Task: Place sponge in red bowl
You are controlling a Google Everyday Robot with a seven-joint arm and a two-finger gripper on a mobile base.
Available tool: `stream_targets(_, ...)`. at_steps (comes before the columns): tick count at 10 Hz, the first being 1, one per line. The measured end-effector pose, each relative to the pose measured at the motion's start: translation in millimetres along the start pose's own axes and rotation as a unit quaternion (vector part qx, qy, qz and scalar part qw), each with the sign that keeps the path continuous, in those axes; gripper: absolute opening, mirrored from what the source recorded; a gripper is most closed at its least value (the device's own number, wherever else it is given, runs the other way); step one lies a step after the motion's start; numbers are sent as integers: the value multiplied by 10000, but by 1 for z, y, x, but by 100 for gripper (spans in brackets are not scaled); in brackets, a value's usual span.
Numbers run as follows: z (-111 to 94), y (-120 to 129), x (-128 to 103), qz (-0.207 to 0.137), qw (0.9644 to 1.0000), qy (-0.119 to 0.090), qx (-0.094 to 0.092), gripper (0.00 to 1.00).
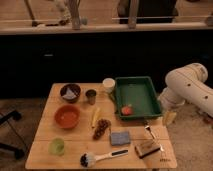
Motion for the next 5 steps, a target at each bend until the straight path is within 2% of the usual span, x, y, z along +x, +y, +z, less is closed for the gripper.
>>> stream_targets(3,10,22,-21,-450,9990,30,-68,80)
stream_targets(5,8,22,-22,-550,9985,55,-61,80)
